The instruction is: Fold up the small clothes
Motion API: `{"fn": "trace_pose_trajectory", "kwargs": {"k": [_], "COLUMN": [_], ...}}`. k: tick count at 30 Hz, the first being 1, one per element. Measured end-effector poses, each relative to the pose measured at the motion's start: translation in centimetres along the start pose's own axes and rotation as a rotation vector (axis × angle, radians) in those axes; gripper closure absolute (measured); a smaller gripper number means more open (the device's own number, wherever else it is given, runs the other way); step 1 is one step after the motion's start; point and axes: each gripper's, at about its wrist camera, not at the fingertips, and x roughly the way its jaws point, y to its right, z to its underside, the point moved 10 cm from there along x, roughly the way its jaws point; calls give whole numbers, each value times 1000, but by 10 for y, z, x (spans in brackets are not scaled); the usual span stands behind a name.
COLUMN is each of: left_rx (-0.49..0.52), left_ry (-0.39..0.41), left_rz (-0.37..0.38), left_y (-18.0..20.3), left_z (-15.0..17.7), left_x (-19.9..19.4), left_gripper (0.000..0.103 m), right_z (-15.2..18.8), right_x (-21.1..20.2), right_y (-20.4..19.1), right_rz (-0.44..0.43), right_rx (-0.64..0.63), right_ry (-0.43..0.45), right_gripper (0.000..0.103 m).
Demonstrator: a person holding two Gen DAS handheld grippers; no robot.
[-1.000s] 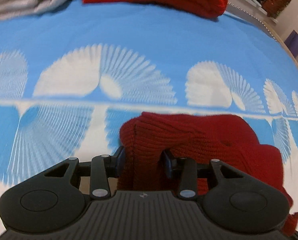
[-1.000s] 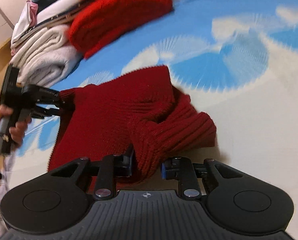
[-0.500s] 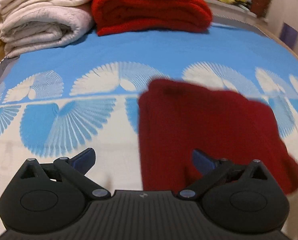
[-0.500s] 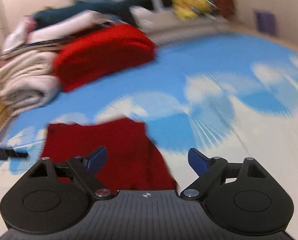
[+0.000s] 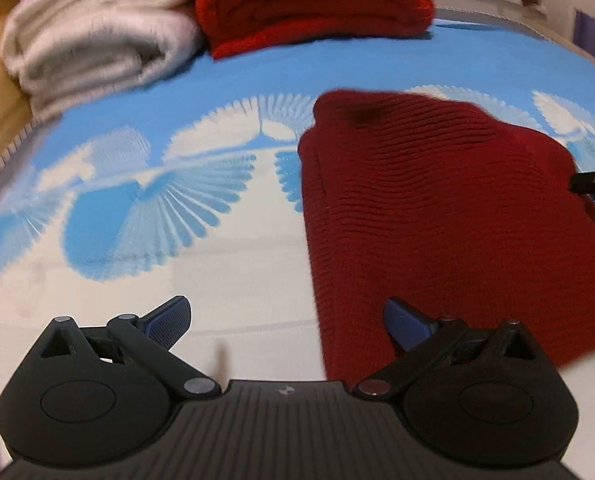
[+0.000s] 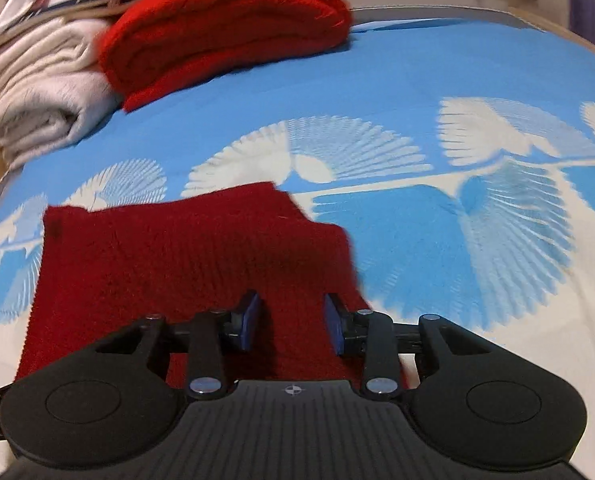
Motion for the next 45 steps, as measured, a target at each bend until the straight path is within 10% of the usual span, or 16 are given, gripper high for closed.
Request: {"fn": "trace_pose_trajectory", "kwargs": {"k": [8, 13, 15, 21, 45], "left_rx": [23, -46, -83, -167, -144], "left_ry": [-9, 62, 77, 69, 37], "left_rz": [-36, -35, -25, -4, 40], "left_y": [28, 39, 41, 49, 57], "left_z": [56, 87, 99, 123, 118], "left_x": [-50, -91, -107, -121, -101], "left_gripper": [0, 0, 0, 0, 0], "right_z": [94, 86, 102, 176, 179], "right_x": [-29, -102, -148, -178, -146], "right_y": [8, 5, -7, -36, -42], "right_rz": [124, 71, 60, 140, 167], "right_rx": [-181, -53, -99, -230, -336], "right_ry": [-74, 68, 161, 231, 148], "right_gripper": [45, 33, 9, 7, 5]}}
